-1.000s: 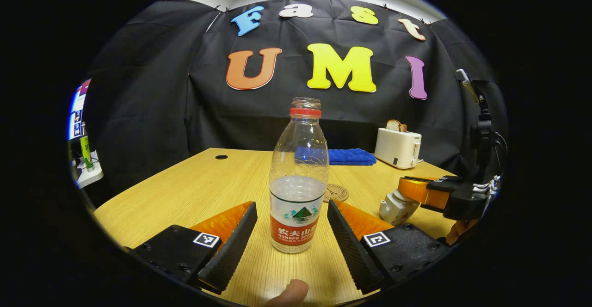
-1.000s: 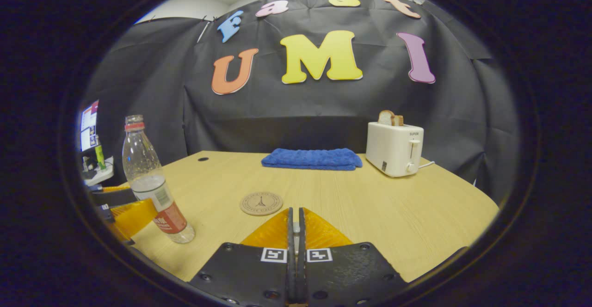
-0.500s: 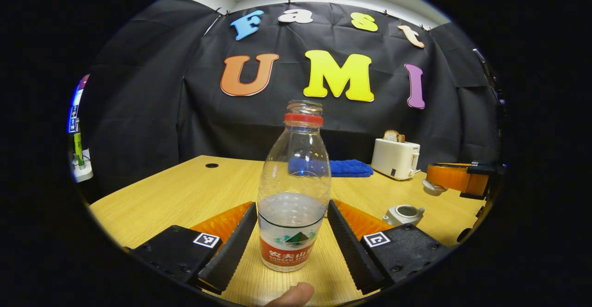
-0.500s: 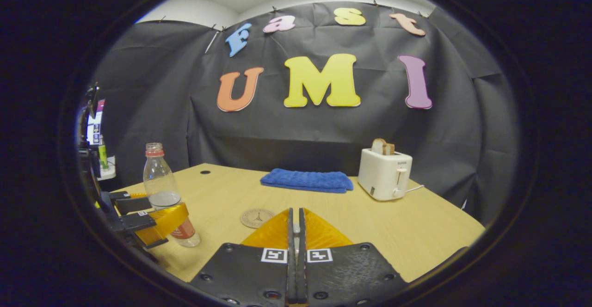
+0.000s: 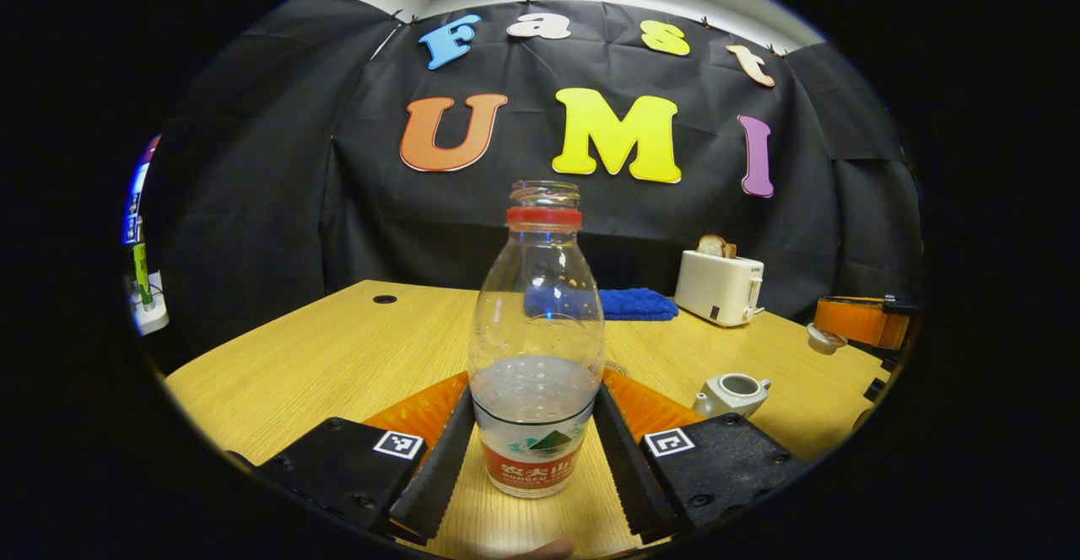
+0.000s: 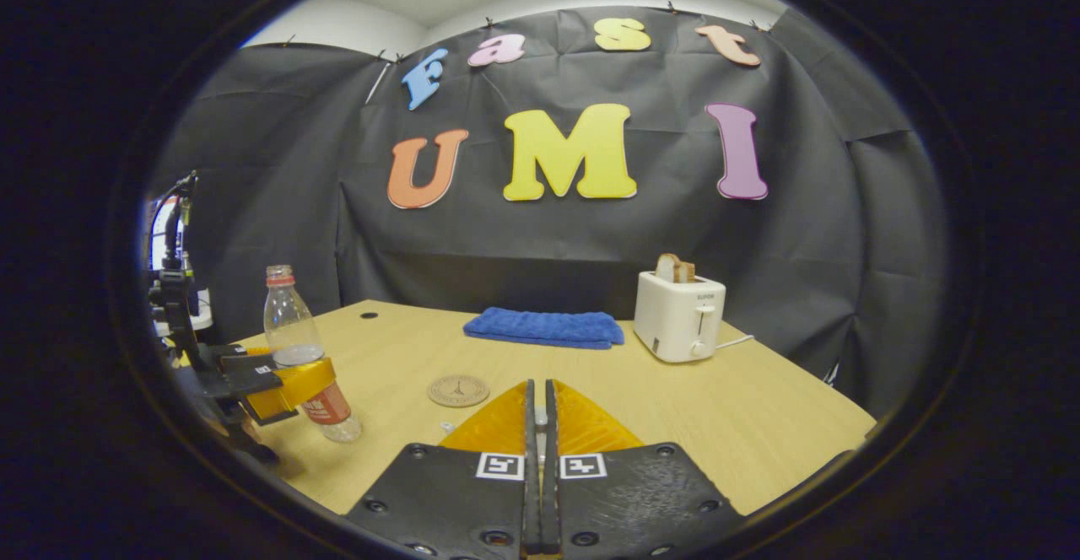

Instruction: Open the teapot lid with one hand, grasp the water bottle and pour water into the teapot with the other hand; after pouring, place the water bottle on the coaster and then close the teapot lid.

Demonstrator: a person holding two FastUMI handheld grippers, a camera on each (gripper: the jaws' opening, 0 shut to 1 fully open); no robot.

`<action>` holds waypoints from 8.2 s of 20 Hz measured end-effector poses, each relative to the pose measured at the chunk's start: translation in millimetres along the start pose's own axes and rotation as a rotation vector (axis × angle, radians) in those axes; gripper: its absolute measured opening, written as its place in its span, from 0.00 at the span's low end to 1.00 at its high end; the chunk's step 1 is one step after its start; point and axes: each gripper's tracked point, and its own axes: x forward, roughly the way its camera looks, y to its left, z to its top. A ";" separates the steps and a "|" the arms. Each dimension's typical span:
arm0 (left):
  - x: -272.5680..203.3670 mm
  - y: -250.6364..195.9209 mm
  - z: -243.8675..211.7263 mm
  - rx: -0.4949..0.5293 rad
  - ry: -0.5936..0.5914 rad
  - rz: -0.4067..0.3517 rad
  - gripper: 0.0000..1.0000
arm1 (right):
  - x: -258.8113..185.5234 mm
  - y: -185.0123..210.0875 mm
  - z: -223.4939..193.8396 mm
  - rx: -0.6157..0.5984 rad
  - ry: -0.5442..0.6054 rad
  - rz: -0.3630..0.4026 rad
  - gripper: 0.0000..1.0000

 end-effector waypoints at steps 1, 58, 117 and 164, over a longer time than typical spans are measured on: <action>-1.2 1.9 2.2 0.031 0.006 0.013 0.80 | -1.3 -3.7 -2.6 0.003 0.003 0.000 0.01; 29.1 -62.6 17.7 1.879 0.343 0.035 0.75 | -15.6 -161.2 -69.5 0.018 0.099 -0.146 0.01; 138.5 -73.1 33.6 0.127 -0.023 0.031 0.76 | -29.2 -154.5 -44.8 0.036 0.090 -0.163 0.02; 130.3 -77.0 -8.0 0.036 0.062 -0.112 0.92 | -28.6 -89.8 -58.6 -0.025 0.116 -0.070 0.01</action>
